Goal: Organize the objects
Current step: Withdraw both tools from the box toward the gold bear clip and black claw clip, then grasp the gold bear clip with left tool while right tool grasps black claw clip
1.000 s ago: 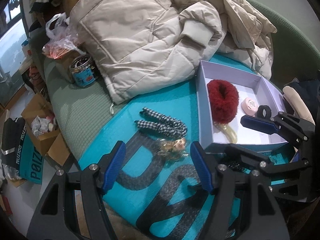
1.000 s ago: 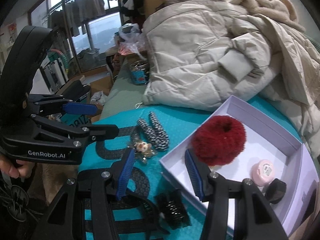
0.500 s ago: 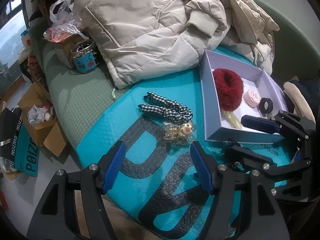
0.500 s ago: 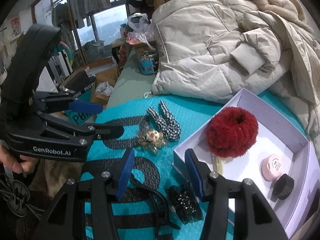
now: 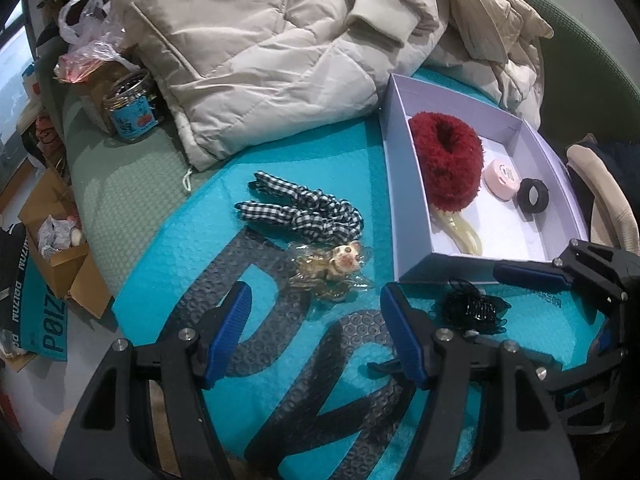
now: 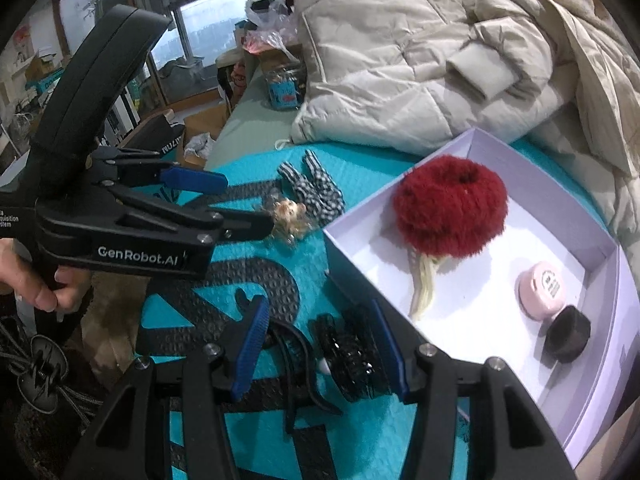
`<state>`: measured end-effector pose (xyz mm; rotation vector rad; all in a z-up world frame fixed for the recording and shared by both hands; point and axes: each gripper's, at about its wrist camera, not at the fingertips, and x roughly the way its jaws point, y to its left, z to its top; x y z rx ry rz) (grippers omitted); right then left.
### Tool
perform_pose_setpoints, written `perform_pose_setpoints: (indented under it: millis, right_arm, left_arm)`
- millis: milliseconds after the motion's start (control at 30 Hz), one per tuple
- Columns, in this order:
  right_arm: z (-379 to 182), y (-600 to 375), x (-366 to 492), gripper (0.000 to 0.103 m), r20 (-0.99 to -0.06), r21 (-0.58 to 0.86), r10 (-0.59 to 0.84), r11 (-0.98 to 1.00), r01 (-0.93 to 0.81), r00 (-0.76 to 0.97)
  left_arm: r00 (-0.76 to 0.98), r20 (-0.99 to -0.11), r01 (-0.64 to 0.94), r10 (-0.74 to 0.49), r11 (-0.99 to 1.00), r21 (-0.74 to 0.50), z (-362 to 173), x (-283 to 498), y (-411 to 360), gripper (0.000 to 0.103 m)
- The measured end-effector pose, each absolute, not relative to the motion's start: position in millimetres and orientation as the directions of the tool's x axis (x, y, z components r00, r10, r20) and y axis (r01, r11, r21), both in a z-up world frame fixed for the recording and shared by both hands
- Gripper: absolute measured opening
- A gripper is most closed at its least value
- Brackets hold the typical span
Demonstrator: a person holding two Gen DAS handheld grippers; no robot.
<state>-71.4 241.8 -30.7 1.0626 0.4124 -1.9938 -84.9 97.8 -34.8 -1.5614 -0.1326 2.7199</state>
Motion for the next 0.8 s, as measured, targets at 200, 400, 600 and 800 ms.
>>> perform_pose_setpoints:
  millis: [200, 400, 600, 800]
  right_arm:
    - [-38.1, 246.0, -72.7, 0.052, -0.823, 0.065, -0.48, -0.609, 0.79, -0.302]
    - [-47.4, 247.5, -73.7, 0.052, -0.842, 0.05, -0.452, -0.61, 0.791, -0.295]
    - [-58.5, 247.9, -76.2, 0.052, -0.86, 0.045, -0.427, -0.609, 0.792, -0.279]
    - [-60.0, 246.4, -72.4, 0.051, -0.855, 0.059, -0.449, -0.584, 0.81, -0.261]
  left_arm:
    - [-0.489, -0.872, 0.037, 0.033, -0.998, -0.058, -46.0, -99.7, 100.8, 0.066]
    - [-0.472, -0.881, 0.027, 0.033, -0.998, -0.052, -60.3, -112.4, 104.8, 0.066]
    - [-0.466, -0.883, 0.013, 0.049, -0.998, -0.062, -68.9, -117.4, 108.5, 0.065]
    - [-0.474, -0.878, -0.004, 0.063, -0.998, -0.069, -71.9, -117.4, 111.1, 0.057]
